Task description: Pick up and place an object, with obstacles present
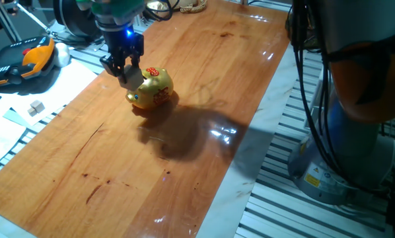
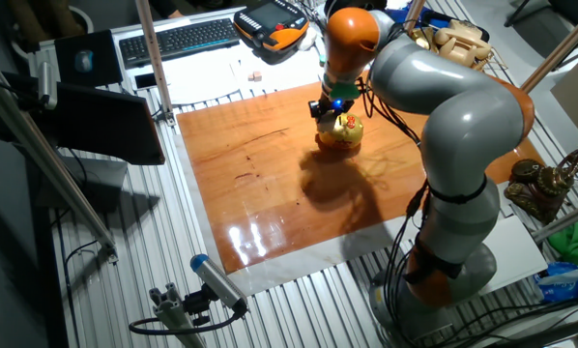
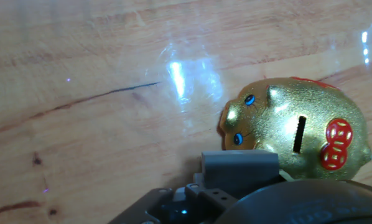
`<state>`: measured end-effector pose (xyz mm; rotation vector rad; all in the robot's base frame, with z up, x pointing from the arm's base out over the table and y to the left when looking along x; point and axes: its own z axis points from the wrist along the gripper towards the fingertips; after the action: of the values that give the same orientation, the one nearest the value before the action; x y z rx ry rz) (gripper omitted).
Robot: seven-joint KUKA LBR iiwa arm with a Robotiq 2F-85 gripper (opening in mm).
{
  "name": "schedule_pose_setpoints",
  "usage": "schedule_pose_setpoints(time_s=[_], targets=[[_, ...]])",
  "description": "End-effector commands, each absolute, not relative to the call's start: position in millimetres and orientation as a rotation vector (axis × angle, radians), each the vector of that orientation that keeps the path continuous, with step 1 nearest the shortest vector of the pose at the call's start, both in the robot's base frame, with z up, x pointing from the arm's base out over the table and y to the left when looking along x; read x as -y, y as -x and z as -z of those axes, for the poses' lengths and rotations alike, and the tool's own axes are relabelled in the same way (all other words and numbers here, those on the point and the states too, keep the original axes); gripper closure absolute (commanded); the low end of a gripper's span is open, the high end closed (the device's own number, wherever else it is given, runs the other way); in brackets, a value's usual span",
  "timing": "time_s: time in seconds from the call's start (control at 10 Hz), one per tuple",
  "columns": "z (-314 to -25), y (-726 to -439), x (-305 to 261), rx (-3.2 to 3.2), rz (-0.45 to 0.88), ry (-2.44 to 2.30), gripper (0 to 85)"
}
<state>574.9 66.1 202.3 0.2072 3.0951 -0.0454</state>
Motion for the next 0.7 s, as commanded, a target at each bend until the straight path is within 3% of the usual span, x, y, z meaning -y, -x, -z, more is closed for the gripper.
schedule_pose_setpoints(time_s=[0.0, 0.3, 0.6], targets=[[-208.7, -578.9, -59.8, -3.107, 0.052, -0.189, 85.0], [-242.5, -600.3, -12.6, -3.131, 0.086, -0.078, 85.0], [-238.9, -603.3, 25.6, -3.108, 0.064, -0.022, 85.0]])
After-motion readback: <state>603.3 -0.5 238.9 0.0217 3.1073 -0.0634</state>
